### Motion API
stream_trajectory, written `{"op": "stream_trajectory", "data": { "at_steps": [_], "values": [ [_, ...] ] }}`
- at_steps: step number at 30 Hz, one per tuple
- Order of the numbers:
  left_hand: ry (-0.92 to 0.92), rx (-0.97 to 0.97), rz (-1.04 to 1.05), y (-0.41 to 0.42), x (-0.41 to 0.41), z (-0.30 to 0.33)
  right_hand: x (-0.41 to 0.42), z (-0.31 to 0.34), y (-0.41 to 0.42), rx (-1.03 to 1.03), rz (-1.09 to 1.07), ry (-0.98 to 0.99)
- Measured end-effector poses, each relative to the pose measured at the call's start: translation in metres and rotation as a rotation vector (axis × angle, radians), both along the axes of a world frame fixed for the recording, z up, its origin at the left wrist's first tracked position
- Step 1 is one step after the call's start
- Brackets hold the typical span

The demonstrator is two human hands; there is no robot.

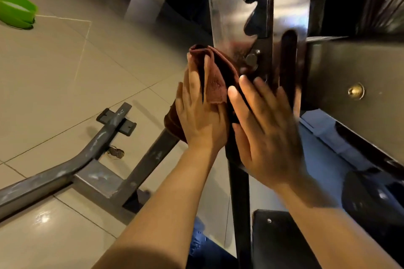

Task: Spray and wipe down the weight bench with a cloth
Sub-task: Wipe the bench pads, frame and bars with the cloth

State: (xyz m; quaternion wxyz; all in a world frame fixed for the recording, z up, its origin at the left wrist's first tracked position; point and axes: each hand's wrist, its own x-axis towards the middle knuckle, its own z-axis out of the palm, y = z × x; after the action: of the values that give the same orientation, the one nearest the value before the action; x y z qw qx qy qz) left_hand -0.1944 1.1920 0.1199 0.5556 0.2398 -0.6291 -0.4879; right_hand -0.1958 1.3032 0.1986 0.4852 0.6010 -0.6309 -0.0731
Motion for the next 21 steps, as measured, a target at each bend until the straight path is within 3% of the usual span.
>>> {"op": "stream_trajectory", "data": {
  "at_steps": [3, 5, 9, 17, 21],
  "values": [
    [0.031, -0.096, 0.142, 0.001, 0.015, -0.009, -0.018, 0.001, 0.006, 0.052, -0.058, 0.107],
    [-0.069, -0.217, 0.173, -0.001, 0.027, -0.032, -0.026, -0.001, 0.009, 0.053, -0.072, 0.178],
    [-0.173, -0.201, 0.129, -0.003, 0.031, -0.090, -0.031, -0.004, 0.007, 0.054, -0.106, 0.266],
    [-0.047, -0.457, 0.181, -0.014, 0.022, -0.027, -0.033, -0.005, 0.006, 0.040, -0.134, 0.336],
    [-0.048, -0.542, 0.191, -0.024, 0.025, -0.029, -0.033, -0.005, 0.006, 0.031, -0.146, 0.360]
  ]
}}
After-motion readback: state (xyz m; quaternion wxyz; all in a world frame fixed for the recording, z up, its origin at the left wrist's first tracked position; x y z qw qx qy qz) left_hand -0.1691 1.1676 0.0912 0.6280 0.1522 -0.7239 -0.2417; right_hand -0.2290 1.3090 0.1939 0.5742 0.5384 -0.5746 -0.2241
